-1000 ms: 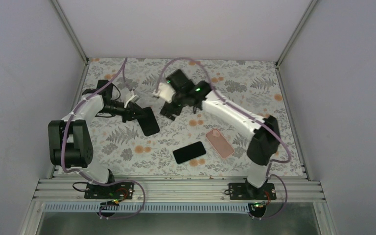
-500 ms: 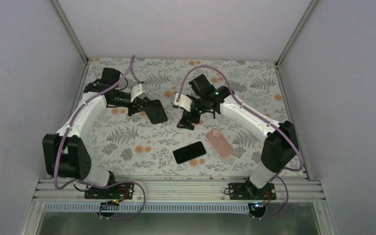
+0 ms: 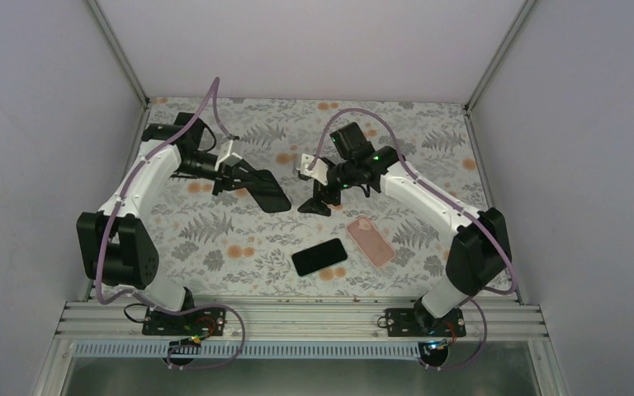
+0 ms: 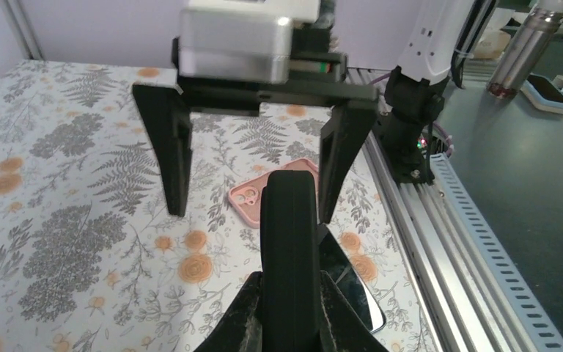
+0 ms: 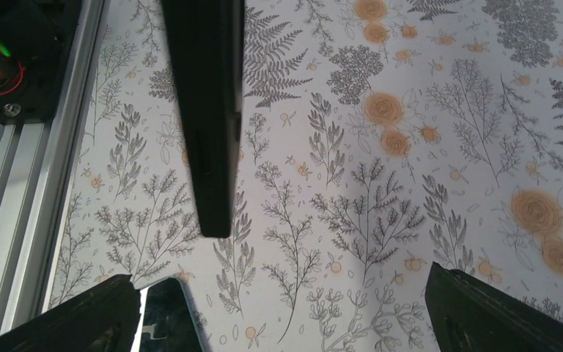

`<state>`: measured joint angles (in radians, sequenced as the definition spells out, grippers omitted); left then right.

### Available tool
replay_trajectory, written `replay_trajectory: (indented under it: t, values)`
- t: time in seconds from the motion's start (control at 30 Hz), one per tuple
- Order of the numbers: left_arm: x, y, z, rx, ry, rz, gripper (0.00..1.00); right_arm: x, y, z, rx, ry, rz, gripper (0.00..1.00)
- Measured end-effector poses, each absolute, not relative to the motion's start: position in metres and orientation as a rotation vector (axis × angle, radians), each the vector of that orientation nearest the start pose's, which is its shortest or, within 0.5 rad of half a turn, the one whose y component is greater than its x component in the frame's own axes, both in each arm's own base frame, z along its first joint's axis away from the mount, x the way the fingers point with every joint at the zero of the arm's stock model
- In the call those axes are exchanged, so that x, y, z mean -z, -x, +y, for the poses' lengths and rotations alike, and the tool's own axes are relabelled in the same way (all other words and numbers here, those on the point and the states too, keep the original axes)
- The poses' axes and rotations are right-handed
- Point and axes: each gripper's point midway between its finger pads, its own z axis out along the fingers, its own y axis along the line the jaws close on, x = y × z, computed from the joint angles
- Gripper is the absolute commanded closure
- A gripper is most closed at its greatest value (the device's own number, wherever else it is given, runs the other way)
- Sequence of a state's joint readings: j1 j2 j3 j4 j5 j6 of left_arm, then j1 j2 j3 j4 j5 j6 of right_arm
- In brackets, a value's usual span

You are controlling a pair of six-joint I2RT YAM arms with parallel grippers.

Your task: Take the phone out of the phone case

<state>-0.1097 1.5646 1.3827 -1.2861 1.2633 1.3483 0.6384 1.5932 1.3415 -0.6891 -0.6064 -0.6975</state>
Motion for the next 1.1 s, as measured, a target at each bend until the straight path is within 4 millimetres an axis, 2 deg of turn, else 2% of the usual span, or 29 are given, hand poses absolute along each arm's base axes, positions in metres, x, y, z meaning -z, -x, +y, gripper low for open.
replay_trajectory:
  t: [0.2, 0.37, 0.8, 0.97, 1.1]
  values:
    - [-0.280, -0.260, -0.195, 1.180, -1.427, 1.446, 0.97, -0.189, -0.278, 0.331, -0.751, 1.705, 1.738, 0.01]
    - [-0.283, -0.258, -0.195, 1.195, -1.418, 1.440, 0.97, -0.175, -0.283, 0.336, -0.770, 1.717, 1.767, 0.02]
    - [-0.287, -0.256, -0.195, 1.184, -1.423, 1.413, 0.97, -0.180, -0.286, 0.337, -0.757, 1.729, 1.761, 0.03]
    - [-0.286, -0.255, -0.195, 1.185, -1.425, 1.416, 0.97, -0.180, -0.282, 0.337, -0.766, 1.748, 1.759, 0.03]
    - [-0.286, -0.255, -0.195, 1.185, -1.425, 1.416, 0.97, -0.176, -0.272, 0.337, -0.776, 1.788, 1.762, 0.04]
